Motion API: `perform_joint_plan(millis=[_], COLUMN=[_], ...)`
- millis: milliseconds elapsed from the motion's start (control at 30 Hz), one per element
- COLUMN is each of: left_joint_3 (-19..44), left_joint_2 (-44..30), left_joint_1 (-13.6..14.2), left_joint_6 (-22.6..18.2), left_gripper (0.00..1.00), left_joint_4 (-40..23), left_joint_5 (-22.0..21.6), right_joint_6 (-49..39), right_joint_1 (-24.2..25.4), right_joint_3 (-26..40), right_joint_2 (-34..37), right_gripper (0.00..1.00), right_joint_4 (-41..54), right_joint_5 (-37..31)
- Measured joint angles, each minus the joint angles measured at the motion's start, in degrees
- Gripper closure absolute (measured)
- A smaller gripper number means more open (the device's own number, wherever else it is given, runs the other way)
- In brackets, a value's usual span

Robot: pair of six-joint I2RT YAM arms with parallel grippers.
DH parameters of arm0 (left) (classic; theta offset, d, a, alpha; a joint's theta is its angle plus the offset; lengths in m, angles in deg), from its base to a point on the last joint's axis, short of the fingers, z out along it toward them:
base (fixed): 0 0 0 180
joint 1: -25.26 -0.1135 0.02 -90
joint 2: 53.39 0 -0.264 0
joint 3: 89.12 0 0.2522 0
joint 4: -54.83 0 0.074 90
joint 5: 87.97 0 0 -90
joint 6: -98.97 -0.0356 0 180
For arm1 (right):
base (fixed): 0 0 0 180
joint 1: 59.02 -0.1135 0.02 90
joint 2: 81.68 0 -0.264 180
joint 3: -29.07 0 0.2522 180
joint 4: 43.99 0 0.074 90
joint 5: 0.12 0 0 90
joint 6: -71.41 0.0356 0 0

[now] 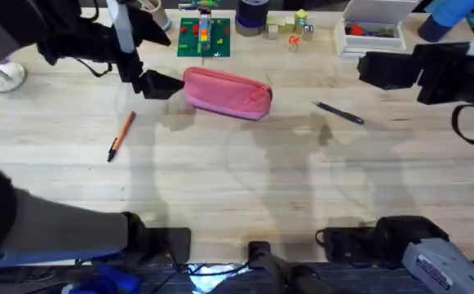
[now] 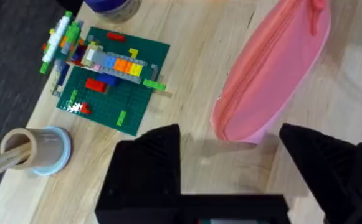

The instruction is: Unzip the bag, pick up the pens from the table one at a time and place them inside, then zip the bag closed.

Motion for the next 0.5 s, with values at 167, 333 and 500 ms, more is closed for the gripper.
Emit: perform_joint_plan(millis=[167,333,500], left_joint_3=[0.0,0.0,0.0], left_joint_2=[-4.0,-7.4,-10.5], left_joint_1=[0.0,0.0,0.0], left_joint_6=[-0.1,-0.1,-0.2], left_gripper=[0.007,0.008,0.007], left_joint_4=[3.0,5.0,7.8], left_joint_5=[1.6,3.0,5.4], right_joint_6=[0.0,0.0,0.0], right_joint_1=[0.0,0.0,0.0], right_joint_3=[0.0,0.0,0.0], right_joint_2=[0.0,0.0,0.0], right_gripper=[0.005,0.005,0.005], right_joint_4=[0.0,0.0,0.0], right_joint_5=[0.0,0.0,0.0])
